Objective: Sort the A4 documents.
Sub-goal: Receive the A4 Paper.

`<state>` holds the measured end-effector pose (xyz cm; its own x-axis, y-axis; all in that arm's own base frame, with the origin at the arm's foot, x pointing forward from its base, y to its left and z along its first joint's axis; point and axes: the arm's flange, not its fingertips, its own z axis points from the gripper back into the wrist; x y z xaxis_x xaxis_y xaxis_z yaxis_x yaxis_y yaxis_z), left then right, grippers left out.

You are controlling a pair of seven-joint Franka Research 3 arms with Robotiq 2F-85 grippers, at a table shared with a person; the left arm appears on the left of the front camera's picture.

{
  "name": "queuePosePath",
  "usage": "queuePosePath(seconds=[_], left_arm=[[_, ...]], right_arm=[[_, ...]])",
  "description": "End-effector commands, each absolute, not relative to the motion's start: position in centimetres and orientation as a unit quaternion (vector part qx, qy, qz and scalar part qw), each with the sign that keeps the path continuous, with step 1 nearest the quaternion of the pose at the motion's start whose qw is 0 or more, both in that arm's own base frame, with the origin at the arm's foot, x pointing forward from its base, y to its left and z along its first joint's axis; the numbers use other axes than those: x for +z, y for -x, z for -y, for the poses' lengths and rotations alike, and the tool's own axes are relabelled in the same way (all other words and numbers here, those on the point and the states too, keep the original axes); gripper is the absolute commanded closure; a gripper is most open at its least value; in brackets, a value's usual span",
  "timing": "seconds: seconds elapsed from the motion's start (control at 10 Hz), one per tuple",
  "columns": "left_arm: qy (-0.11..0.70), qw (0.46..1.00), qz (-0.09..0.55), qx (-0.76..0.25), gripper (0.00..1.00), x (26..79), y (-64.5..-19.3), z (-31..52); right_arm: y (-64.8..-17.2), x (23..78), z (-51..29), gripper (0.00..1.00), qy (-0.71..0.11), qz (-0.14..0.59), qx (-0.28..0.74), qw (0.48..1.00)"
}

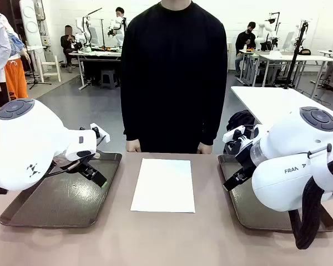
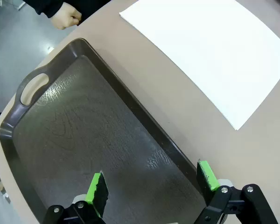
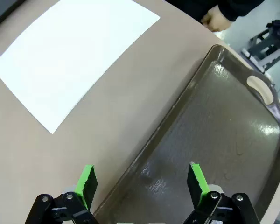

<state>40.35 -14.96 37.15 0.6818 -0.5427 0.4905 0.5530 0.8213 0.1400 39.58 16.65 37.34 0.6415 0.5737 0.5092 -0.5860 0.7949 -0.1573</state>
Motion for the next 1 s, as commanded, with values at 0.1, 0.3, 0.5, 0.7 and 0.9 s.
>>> queuePosePath(seconds=[0.1, 0.3, 0.5, 0.7, 0.9], left_arm=[[0.01, 0.917, 0.264, -0.299, 0.0, 37.16, -40.35, 14.97], [0.01, 0.917, 0.264, -0.299, 0.0, 37.16, -40.35, 14.97], [0.01, 0.917, 0.264, -0.299, 0.0, 37.16, -40.35, 14.97], [0.01, 0.917, 0.264, -0.299, 0.0, 37.16, -40.35, 14.97], [0.01, 0.917, 0.264, -0.299, 0.0, 37.16, -40.35, 14.97]], right_arm=[[-39.58, 37.34, -16.65, 0.0, -0.011, 0.277, 0.32, 0.906], [-39.58, 37.34, -16.65, 0.0, -0.011, 0.277, 0.32, 0.906], [-39.58, 37.34, -16.65, 0.0, -0.011, 0.277, 0.32, 0.906], [-39.58, 37.34, -16.65, 0.0, -0.011, 0.277, 0.32, 0.906], [-39.58, 37.34, -16.65, 0.0, -0.011, 0.277, 0.32, 0.906]])
